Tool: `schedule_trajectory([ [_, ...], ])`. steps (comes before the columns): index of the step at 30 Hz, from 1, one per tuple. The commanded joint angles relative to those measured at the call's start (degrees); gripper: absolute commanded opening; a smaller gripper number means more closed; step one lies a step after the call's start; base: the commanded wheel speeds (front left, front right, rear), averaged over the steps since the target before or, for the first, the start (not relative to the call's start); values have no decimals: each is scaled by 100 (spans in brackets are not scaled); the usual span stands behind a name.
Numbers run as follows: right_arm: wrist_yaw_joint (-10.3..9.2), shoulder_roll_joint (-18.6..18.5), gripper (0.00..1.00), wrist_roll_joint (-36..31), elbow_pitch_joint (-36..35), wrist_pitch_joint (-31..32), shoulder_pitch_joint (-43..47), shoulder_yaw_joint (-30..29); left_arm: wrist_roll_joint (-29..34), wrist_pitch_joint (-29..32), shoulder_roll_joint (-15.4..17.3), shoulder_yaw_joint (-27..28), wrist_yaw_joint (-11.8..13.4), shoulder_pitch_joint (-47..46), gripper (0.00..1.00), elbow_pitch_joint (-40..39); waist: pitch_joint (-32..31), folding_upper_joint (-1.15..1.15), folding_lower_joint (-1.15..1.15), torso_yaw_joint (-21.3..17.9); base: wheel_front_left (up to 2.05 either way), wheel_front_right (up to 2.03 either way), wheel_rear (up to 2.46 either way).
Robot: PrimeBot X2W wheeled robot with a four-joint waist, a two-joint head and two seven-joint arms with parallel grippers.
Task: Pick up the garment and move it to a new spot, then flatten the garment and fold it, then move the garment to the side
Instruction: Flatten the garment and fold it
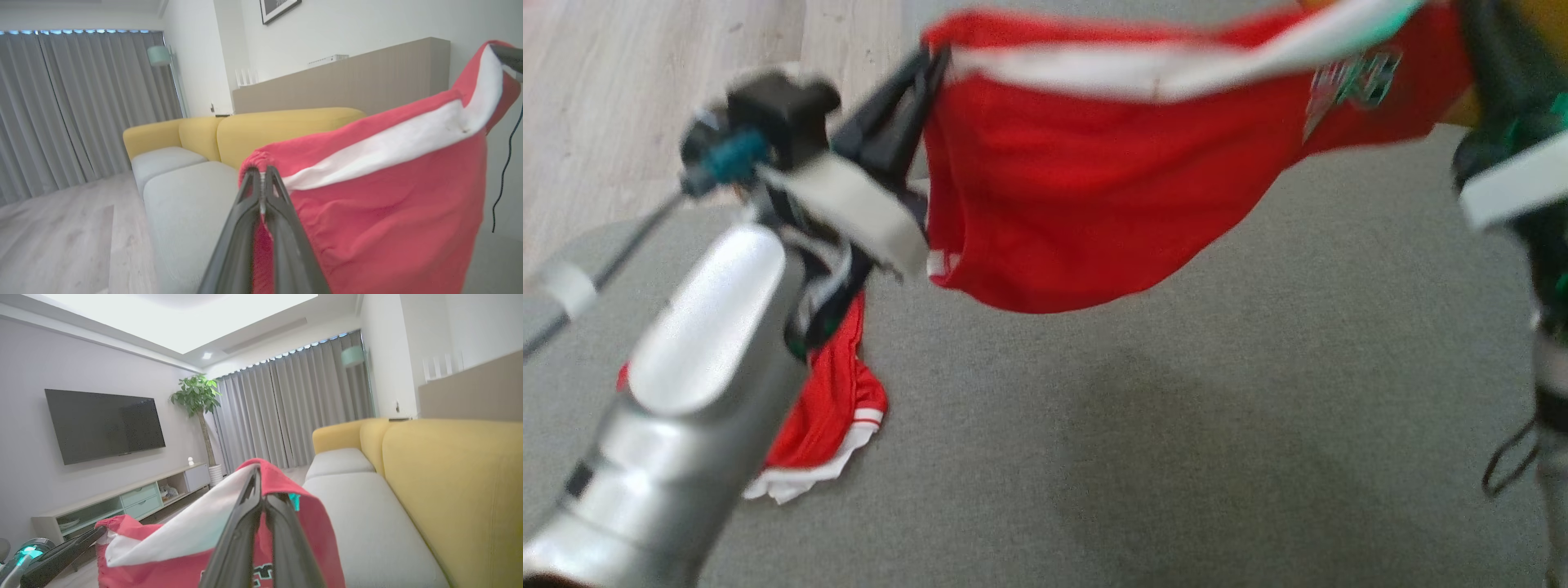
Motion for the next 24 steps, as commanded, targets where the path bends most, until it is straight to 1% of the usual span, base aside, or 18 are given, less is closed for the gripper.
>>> schedule_trajectory([
  [1, 40, -73, 0, -25, -112, 7, -374, 103, 50, 31, 189, 271, -28, -490, 0, -91, -46, 0, 0, -2, 0, 0, 0],
  [4, 40, -112, 0, -28, 72, -36, -807, 252, 17, 64, 165, 266, -71, -958, 0, 100, -124, 0, 0, 11, 0, 0, 0],
  [7, 40, -225, 0, -118, 308, 61, -976, 419, 26, 16, 209, 278, -96, -1314, 0, 294, -193, 0, 0, 7, 0, 0, 0],
  [9, 40, -279, 0, -236, 546, 137, -964, 405, 14, -76, 210, 346, -95, -1452, 0, 426, -224, 0, 0, 6, 0, 0, 0],
  [10, 40, -272, 0, -382, 788, 122, -913, 291, -17, -120, 200, 358, -99, -1501, 0, 526, -250, 0, 0, 6, 0, 0, 0],
  [14, 40, -243, 0, -563, 1021, 35, -789, 209, -123, -148, 186, 358, -107, -1442, 0, 620, -278, 0, 0, 7, 0, 0, 0],
  [16, 40, -214, 0, -579, 1096, 56, -673, 248, -241, -66, 138, 303, -114, -1322, 0, 697, -292, 0, 0, 18, 0, 0, 0],
  [18, 40, -247, 0, -583, 1100, 100, -563, 342, -330, 82, 95, 107, -129, -1185, 0, 728, -296, 0, 0, 21, 0, 0, 0],
  [20, 40, -280, 0, -651, 1090, 28, -529, 308, -239, 24, 187, -19, -137, -1190, 0, 683, -278, 0, 0, 7, 0, 0, 0],
  [22, 40, -293, 0, -664, 1081, -1, -512, 266, -311, -98, 181, 111, -74, -1219, 0, 711, -276, 0, 0, 7, 0, 0, 0],
  [24, 40, -308, 0, -675, 1036, 16, -507, 248, -347, -85, 188, 120, -66, -1241, 0, 731, -256, 0, 0, 1, 0, 0, 0],
])
